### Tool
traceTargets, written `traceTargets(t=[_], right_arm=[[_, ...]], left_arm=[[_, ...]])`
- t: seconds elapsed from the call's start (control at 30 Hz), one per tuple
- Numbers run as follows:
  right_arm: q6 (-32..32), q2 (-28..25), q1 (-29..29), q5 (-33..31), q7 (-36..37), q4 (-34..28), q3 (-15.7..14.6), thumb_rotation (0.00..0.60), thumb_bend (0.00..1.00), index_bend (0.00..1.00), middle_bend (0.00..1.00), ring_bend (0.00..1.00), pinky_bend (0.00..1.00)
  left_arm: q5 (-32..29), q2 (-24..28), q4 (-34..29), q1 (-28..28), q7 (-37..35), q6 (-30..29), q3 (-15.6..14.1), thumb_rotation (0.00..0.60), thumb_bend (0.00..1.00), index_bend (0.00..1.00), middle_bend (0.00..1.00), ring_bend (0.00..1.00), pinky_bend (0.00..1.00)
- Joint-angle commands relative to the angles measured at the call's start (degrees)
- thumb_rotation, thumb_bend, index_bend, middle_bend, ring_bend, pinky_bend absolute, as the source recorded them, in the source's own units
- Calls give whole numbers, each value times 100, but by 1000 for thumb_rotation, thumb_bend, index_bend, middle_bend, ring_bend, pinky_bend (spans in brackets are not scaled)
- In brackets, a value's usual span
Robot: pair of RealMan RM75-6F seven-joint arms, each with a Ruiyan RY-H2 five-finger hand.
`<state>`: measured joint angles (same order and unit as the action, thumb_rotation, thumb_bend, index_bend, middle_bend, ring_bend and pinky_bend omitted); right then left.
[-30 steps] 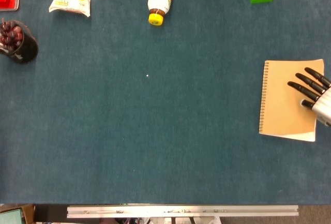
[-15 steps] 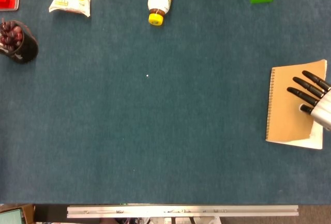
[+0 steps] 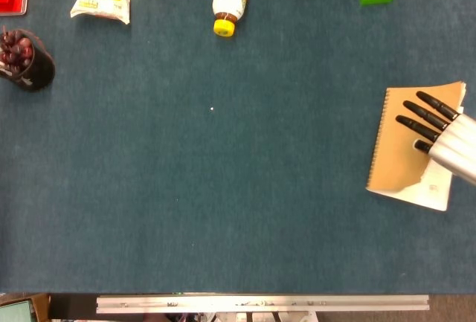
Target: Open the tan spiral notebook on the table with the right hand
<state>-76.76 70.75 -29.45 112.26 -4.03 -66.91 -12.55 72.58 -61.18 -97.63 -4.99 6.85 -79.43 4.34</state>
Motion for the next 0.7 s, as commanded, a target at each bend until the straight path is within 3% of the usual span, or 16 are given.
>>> traceTargets(t=[0.03, 0.23, 0.3, 0.53, 0.7], right_arm=[[30, 70, -19, 18, 38, 65, 20, 600, 423, 693, 195, 19, 60], [-25, 191, -40, 74, 110, 196, 62, 600, 422, 686, 195, 19, 60], [-61, 219, -36, 80, 117, 237, 81, 600, 419, 632, 195, 19, 60], [-351, 433, 28, 113, 66, 487, 202, 600, 404, 199, 195, 19, 60], [-574, 690, 47, 120, 94, 730, 322, 600, 399, 71, 195, 19, 60]], left_arm=[[2, 6, 0, -1, -11, 7, -1, 600, 241, 475, 303, 247, 378], [-2, 19, -10, -2, -50, 18, 1, 600, 241, 475, 303, 247, 378], [11, 31, -17, 1, -70, 19, -5, 600, 241, 475, 303, 247, 379], [22, 41, -18, -2, -91, 30, -10, 600, 241, 475, 303, 247, 378], [24, 43, -22, -1, -100, 29, -11, 600, 241, 475, 303, 247, 379]])
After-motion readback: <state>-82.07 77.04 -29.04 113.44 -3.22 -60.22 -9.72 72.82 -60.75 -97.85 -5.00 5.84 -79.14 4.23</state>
